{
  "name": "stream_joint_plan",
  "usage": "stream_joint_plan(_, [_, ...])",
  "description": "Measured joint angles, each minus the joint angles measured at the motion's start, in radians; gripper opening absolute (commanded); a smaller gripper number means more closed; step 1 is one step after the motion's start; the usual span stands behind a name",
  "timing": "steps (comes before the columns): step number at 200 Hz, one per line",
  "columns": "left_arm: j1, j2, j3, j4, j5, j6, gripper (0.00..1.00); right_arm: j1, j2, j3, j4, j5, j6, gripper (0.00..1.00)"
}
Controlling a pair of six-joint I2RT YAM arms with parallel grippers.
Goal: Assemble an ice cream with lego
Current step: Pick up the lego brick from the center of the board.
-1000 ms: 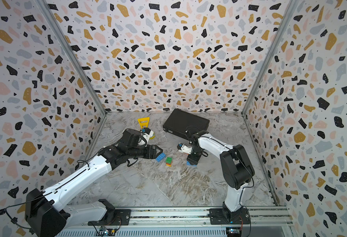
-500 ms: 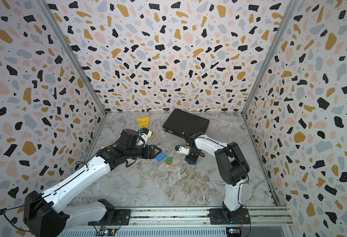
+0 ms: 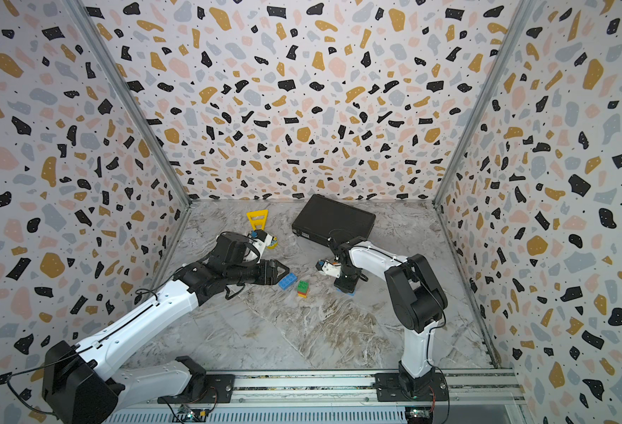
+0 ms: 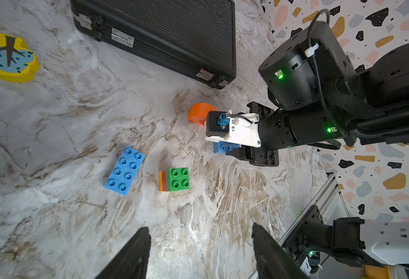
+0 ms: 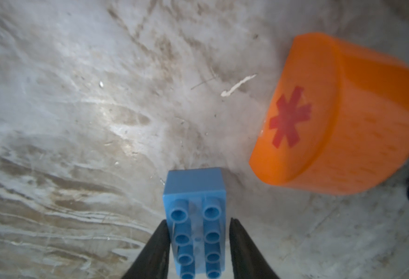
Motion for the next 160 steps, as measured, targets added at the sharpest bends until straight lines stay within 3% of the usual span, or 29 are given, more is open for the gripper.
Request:
stream_joint_plan(35, [0.0, 0.0, -0.002, 0.001, 0.0, 0.002, 0.68, 0.001, 0.0, 0.0, -0.002, 0.009, 0.006, 0.38])
stream_joint_plan(102, [0.0, 0.0, -0.011, 0.003, 0.0, 0.002, 0.68, 0.002, 0.0, 0.0, -0.013, 0.031, 0.032, 0.16])
stream_joint_plan(160, [0.019, -0.005, -0.011, -0.011, -0.002, 0.016, 0.67, 0.008, -0.042, -0.002, -0.059, 0.044, 0.13, 0.13])
